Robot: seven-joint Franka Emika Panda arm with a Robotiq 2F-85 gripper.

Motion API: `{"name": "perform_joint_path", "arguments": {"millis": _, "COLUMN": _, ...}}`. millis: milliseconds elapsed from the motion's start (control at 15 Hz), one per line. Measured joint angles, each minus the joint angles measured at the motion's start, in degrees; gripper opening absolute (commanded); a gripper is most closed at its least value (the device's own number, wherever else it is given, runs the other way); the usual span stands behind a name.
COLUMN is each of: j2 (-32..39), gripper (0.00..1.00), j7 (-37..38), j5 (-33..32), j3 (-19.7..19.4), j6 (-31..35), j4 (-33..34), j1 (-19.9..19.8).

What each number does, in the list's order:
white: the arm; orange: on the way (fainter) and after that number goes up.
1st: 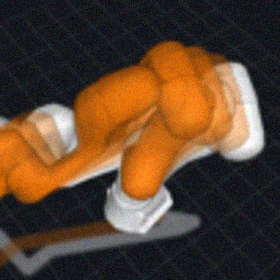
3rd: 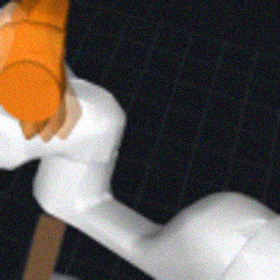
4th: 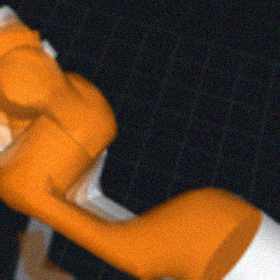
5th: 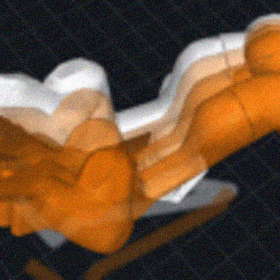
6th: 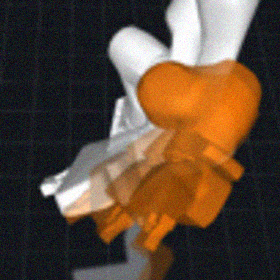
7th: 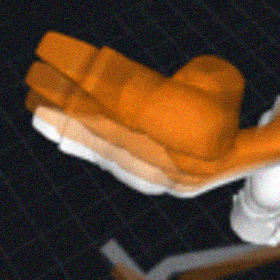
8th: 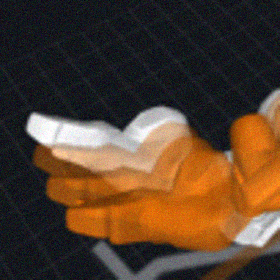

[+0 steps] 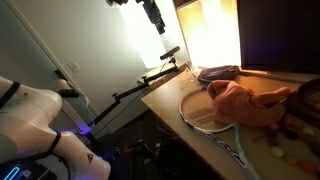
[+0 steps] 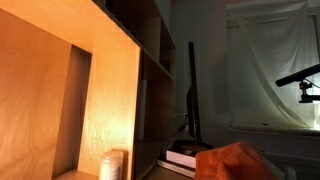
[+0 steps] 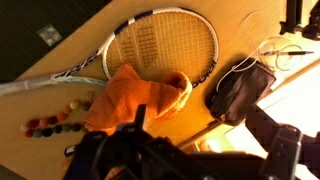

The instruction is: Put the towel on the tennis racket then move the racket to the left

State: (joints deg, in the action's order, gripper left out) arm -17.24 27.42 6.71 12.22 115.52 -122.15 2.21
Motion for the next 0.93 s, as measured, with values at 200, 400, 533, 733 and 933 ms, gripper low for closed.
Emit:
{"name": "perform_joint_path", "arguments": {"millis": 200, "j2": 1.0, "gripper": 1.00, "j7": 0.0, "j5": -1.7, "j3": -0.6, "j6": -0.1, "j4": 0.0, "j1": -0.2}}
{"name": "perform_joint_path", "arguments": {"millis": 400, "j2": 1.4, "gripper": 1.00, "j7": 0.0, "j5": -2.0, "j3": -0.8, "j6": -0.1, "j4": -0.1, "j1": -0.1}}
{"name": "perform_joint_path", "arguments": {"millis": 533, "j2": 1.4, "gripper": 1.00, "j7": 0.0, "j5": -2.0, "j3": -0.8, "j6": -0.2, "j4": -0.1, "j1": 0.0}}
{"name": "perform_joint_path", "arguments": {"millis": 733, "j2": 1.4, "gripper": 1.00, "j7": 0.0, "j5": -2.0, "j3": -0.8, "j6": -0.2, "j4": -0.1, "j1": 0.0}}
{"name": "perform_joint_path", "arguments": {"millis": 933, "j2": 1.4, "gripper": 1.00, "j7": 0.0, "j5": -2.0, "j3": -0.8, "j6": -0.2, "j4": -0.1, "j1": 0.0}}
